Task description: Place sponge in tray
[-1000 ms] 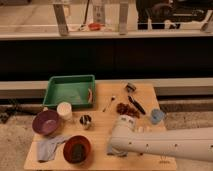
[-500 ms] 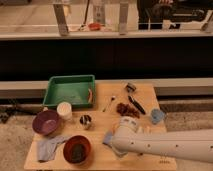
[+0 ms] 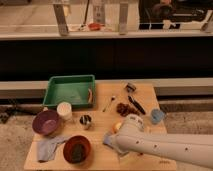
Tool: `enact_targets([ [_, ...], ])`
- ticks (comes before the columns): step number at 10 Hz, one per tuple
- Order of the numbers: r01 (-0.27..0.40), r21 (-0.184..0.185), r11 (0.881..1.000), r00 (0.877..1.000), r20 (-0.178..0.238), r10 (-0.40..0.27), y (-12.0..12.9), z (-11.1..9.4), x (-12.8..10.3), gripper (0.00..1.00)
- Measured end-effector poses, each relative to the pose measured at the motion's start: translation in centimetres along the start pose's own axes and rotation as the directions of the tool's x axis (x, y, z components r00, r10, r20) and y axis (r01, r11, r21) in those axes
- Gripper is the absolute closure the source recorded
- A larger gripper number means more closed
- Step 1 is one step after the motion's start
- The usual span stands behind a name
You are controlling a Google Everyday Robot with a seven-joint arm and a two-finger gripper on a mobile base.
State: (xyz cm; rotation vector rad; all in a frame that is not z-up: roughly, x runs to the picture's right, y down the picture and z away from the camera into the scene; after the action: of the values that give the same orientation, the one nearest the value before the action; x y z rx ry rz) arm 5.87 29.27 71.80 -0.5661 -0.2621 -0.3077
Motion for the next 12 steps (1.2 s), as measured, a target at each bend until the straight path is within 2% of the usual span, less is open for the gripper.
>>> enact_targets([
  [2, -0.022, 0.012, 1.000, 1.000, 0.013, 0.022, -1.3, 0.1, 0.2, 0.20],
  [6, -0.100, -0.004, 0.995, 0.994, 0.052, 0.100, -4.7, 2.0, 1.3, 0.20],
  [8, -0.114, -0.034, 0.993, 0.992, 0.054, 0.116, -5.0, 3.6, 1.5, 0.20],
  [10, -0.113, -0.077, 0.991, 0.992, 0.047, 0.117, -4.5, 6.8, 1.7, 0.20],
  [11, -0.115, -0.088, 0.989, 0.992, 0.047, 0.119, -4.5, 7.6, 1.7, 0.21],
  [12, -0.118, -0.096, 0.988, 0.991, 0.047, 0.123, -4.1, 8.0, 1.7, 0.30],
])
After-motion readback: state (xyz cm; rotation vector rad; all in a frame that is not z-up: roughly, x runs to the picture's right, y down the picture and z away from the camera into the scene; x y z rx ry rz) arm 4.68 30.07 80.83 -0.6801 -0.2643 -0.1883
